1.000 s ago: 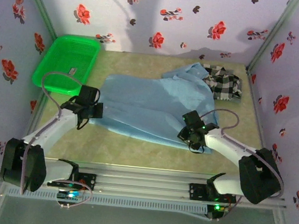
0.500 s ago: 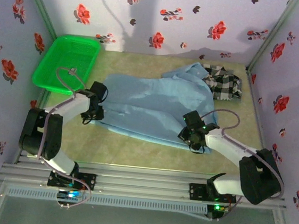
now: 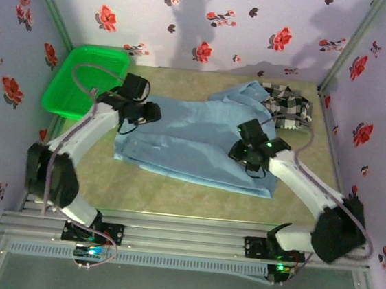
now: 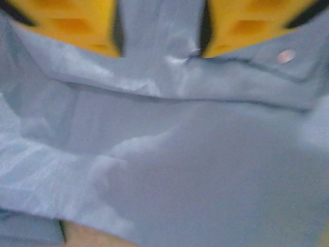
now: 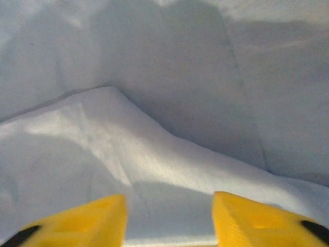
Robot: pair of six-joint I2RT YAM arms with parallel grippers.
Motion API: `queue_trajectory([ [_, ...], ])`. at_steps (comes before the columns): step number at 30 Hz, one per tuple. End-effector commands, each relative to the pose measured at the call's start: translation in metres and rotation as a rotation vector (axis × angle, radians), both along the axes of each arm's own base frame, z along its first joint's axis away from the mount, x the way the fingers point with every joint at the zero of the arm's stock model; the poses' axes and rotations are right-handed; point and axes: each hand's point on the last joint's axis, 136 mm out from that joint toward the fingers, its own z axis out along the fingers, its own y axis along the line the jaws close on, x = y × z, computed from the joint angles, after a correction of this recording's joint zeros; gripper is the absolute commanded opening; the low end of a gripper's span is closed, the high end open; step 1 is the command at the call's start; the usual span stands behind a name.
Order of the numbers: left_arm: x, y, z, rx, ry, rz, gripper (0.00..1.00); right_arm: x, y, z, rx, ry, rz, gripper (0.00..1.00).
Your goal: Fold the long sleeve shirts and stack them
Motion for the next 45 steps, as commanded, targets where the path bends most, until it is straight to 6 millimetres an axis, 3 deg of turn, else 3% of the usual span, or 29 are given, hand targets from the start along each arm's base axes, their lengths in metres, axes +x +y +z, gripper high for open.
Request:
queue_trajectory([
  [1, 0.009, -0.02, -0.05, -0.086, 0.118, -0.032, 0.25, 0.008, 0.01, -0.029, -0.019, 0.075, 0.038, 0.4],
  [6, -0.005, 0.008, -0.104, -0.02, 0.218, 0.061, 0.22, 0.0, 0.013, -0.066, -0.054, 0.136, 0.015, 0.36],
  [11, -0.052, 0.053, -0.152, 0.054, 0.353, 0.2, 0.23, -0.035, 0.003, -0.102, -0.107, 0.222, -0.011, 0.37],
  [16, -0.096, 0.076, -0.171, 0.084, 0.437, 0.243, 0.24, -0.075, -0.004, -0.118, -0.134, 0.27, -0.047, 0.38],
  [19, -0.122, 0.081, -0.169, 0.077, 0.47, 0.253, 0.27, -0.1, -0.003, -0.118, -0.148, 0.284, -0.054, 0.38],
  [22, -0.141, 0.081, -0.155, 0.045, 0.466, 0.259, 0.35, -0.125, 0.003, -0.112, -0.151, 0.297, -0.057, 0.39],
  [24, -0.144, 0.08, -0.138, 0.015, 0.435, 0.261, 0.47, -0.139, 0.01, -0.106, -0.141, 0.307, -0.049, 0.41],
  [27, -0.128, 0.07, -0.095, -0.065, 0.335, 0.252, 0.63, -0.139, 0.014, -0.074, -0.15, 0.258, -0.01, 0.52],
  [32, -0.082, 0.029, -0.005, -0.193, 0.126, 0.112, 0.76, -0.08, 0.013, 0.034, -0.059, 0.009, 0.002, 0.75],
  [35, -0.059, -0.006, 0.022, -0.265, 0.059, -0.015, 0.81, -0.03, -0.009, 0.089, -0.05, -0.108, 0.035, 0.86],
  [39, -0.036, -0.039, 0.01, -0.26, 0.037, -0.133, 0.88, 0.037, -0.043, 0.113, -0.117, -0.172, 0.119, 0.88],
  [43, -0.025, -0.035, -0.027, -0.18, 0.079, -0.112, 0.88, 0.101, -0.053, 0.101, -0.202, -0.21, 0.264, 0.88],
  [45, -0.029, -0.03, -0.044, -0.156, 0.117, -0.088, 0.88, 0.127, -0.045, 0.087, -0.211, -0.232, 0.338, 0.87],
])
